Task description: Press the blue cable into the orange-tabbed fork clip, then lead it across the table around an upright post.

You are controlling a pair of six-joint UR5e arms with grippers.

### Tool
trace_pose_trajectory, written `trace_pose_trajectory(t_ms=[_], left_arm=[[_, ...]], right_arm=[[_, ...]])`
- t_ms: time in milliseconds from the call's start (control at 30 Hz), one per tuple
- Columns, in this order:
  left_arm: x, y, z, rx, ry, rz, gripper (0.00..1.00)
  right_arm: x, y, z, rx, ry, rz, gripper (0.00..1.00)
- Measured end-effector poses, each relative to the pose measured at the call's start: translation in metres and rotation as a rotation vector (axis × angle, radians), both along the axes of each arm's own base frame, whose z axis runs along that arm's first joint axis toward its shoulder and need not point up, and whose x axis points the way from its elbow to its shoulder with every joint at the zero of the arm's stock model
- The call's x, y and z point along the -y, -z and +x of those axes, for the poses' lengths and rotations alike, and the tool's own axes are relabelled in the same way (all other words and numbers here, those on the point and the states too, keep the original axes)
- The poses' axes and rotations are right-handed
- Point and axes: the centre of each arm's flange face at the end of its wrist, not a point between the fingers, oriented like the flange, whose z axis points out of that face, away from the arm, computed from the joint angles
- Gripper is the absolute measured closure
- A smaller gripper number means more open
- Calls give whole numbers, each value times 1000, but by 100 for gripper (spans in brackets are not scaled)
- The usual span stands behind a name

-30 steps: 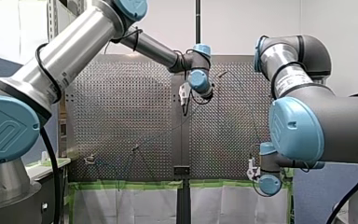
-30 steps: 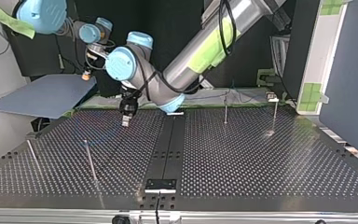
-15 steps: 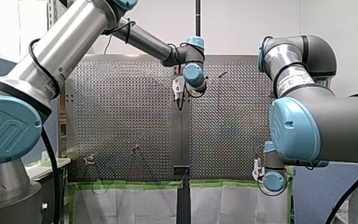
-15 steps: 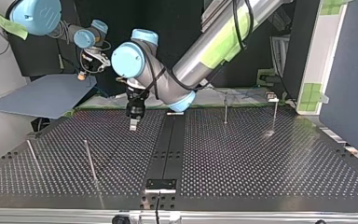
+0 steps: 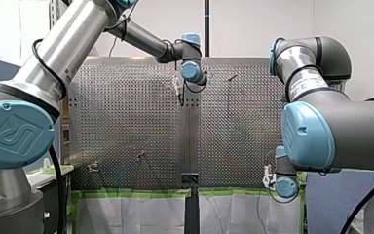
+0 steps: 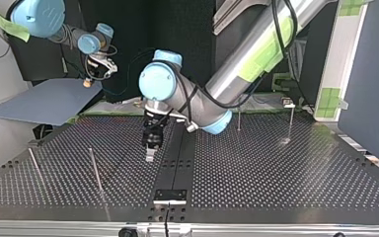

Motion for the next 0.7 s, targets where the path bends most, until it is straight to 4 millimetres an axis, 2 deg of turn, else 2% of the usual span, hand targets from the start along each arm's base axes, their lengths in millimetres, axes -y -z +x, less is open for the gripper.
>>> trace_pose_trajectory(t_ms=[333, 700], left_arm=[[4, -8, 2, 13, 73, 3, 0], [16, -44, 2, 44, 165, -10, 0]], right_arm=[[12, -3, 3, -6, -6, 22, 100], [22, -7, 5, -6, -6, 29, 100]])
